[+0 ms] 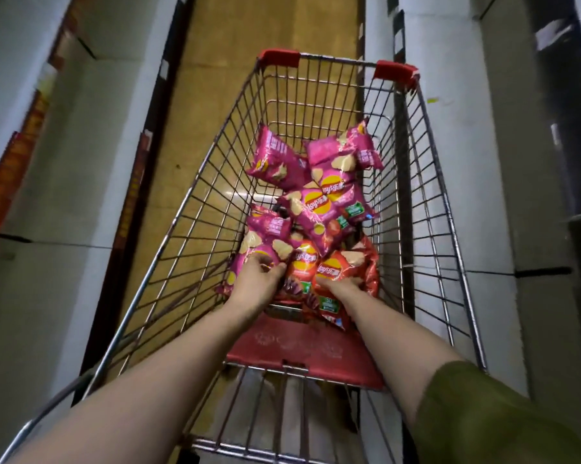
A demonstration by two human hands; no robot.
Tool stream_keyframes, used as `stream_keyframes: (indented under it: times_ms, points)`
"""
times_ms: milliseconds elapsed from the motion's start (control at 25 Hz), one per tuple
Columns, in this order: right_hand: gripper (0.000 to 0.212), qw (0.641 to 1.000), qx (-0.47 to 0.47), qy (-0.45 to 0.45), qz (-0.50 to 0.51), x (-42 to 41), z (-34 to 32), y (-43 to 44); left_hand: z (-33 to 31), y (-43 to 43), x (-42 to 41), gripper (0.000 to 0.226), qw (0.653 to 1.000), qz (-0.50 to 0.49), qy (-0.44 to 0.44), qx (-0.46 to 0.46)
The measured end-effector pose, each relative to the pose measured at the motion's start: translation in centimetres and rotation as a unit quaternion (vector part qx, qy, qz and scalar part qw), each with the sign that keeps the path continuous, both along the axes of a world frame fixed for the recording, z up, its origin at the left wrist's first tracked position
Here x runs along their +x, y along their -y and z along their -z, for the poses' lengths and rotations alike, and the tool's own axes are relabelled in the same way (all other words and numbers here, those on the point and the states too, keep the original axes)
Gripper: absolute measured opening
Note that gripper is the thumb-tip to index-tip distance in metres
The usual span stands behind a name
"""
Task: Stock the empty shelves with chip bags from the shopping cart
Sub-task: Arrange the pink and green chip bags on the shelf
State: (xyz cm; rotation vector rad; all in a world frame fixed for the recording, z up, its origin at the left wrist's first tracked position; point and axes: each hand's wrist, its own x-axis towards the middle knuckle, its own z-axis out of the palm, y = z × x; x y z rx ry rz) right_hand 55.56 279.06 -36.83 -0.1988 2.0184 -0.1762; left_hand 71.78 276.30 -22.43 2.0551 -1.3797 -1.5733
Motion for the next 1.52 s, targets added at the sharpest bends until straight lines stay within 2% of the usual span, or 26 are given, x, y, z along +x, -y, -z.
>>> stream_keyframes:
  times_ms: [160, 320, 520, 640, 680, 760, 880, 960, 1040, 1080, 1160, 1240, 1320, 1440, 1520]
  points:
    - [0.091, 0.999, 0.011, -0.053, 0.0, 1.1, 1.2, -0.2, 0.8, -0.1, 0.5, 0.035, 1.0, 0.009, 0.007, 0.02]
    - [0.085, 0.998, -0.025, -0.042, 0.031, 1.5, -1.6, -0.8, 0.2, -0.7, 0.6, 0.049, 0.999, 0.007, 0.003, 0.045]
    - [0.101, 0.967, -0.205, 0.095, 0.115, 0.1, -8.9, -1.6, -3.2, -0.7, -1.2, 0.061, 0.996, 0.01, -0.068, 0.05]
    - [0.089, 0.939, -0.286, 0.161, 0.099, 0.3, -15.4, -2.2, -5.4, 0.0, -1.8, 0.093, 0.981, 0.003, -0.161, 0.108]
    - [0.085, 0.931, -0.306, 0.178, 0.091, 0.4, -17.0, -2.2, -6.0, 0.3, -1.9, 0.097, 0.97, -0.007, -0.203, 0.137]
    - [0.076, 0.913, -0.352, 0.194, 0.065, 0.7, -19.6, -2.3, -7.1, 0.8, -1.8, 0.088, 0.949, 0.003, -0.267, 0.167]
    - [0.063, 0.903, -0.392, 0.171, 0.039, 1.0, -21.5, -2.0, -8.0, 1.7, -1.0, 0.08, 0.941, 0.059, -0.284, 0.175]
    - [0.074, 0.903, -0.398, 0.161, 0.013, 1.1, -21.3, -1.7, -8.0, 2.1, -0.4, 0.075, 0.943, 0.07, -0.283, 0.161]
    - [0.087, 0.897, -0.396, 0.198, 0.017, 1.1, -19.6, -1.6, -8.0, 2.1, -0.1, 0.068, 0.95, 0.055, -0.279, 0.128]
    - [0.086, 0.89, -0.392, 0.23, 0.033, 0.9, -18.4, -1.4, -7.9, 2.1, 0.1, 0.067, 0.953, 0.036, -0.278, 0.116]
    - [0.062, 0.898, -0.365, 0.241, 0.047, 0.2, -15.9, -0.8, -7.2, 2.4, 0.3, 0.06, 0.961, -0.002, -0.263, 0.091]
    - [0.047, 0.941, -0.31, 0.135, 0.018, -1.4, -12.4, 0.2, -6.5, 3.0, 0.7, 0.056, 0.97, -0.019, -0.233, 0.06]
    - [0.053, 0.965, -0.26, 0.019, 0.005, -3.1, -7.9, 0.5, -5.8, 3.5, 0.7, 0.057, 0.974, -0.022, -0.221, 0.05]
    - [0.071, 0.985, -0.12, -0.122, -0.034, -3.8, -1.5, -0.1, -3.6, 3.9, 0.6, 0.056, 0.978, -0.029, -0.202, 0.034]
    - [0.08, 0.977, -0.024, -0.183, -0.11, -2.8, 1.0, -0.4, -1.8, 3.9, 0.6, 0.062, 0.981, -0.034, -0.19, 0.034]
